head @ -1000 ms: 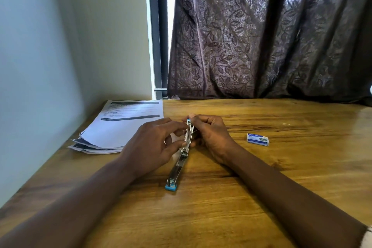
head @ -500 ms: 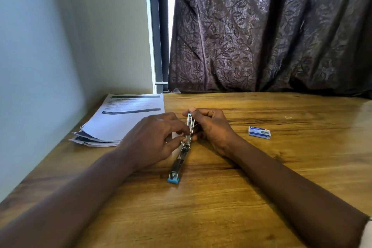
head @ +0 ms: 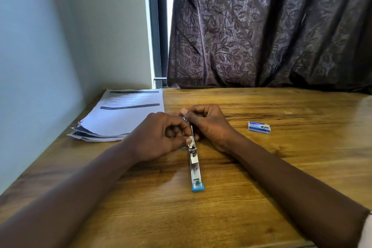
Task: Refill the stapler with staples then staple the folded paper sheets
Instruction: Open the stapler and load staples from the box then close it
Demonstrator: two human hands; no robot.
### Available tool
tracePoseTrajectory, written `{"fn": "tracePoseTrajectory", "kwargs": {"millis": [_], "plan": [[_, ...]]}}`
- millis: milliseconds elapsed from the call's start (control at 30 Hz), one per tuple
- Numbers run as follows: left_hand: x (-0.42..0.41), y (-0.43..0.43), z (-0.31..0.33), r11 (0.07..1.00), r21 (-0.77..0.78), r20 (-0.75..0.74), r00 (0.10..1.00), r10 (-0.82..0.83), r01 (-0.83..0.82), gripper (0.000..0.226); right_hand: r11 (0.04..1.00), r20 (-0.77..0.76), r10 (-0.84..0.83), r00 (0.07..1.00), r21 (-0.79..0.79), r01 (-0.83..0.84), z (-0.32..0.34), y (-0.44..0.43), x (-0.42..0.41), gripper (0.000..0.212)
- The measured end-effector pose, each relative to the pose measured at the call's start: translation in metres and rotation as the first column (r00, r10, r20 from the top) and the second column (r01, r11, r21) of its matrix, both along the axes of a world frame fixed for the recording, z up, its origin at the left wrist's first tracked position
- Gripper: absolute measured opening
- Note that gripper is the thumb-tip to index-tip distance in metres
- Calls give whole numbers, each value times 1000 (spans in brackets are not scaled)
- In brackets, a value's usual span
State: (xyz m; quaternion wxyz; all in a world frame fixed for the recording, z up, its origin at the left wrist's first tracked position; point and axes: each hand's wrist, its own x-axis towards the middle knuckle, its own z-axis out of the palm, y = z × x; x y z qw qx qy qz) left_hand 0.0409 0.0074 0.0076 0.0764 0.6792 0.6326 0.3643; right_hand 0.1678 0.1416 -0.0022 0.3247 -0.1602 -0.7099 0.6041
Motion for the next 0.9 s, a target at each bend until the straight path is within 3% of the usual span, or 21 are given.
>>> {"fn": "tracePoseTrajectory", "kwargs": {"millis": [300, 400, 533, 733, 900], "plan": [[1, 0, 0, 996, -28, 267, 961, -71, 82, 1, 1000, -6, 16, 1000, -27, -16, 3, -1, 1, 28], [0, -2, 2, 998, 3, 418, 907, -53, 57, 2, 995, -30, 25, 999, -95, -27, 5, -3, 2, 28], [0, -3, 4, 999, 48, 498, 867, -9, -17, 9, 994, -14, 16, 1000, -107, -17, 9, -2, 7, 30], [0, -3, 1, 999, -17, 381, 923, 50, -47, 11, 981, 123, -169, 978, 112, 156, 12, 20, 16, 22], [4, -1, -2, 998, -31, 165, 984, 64, -60, 11, 867, 178, -373, 910, 415, 274, 8, 40, 21, 21]]}}
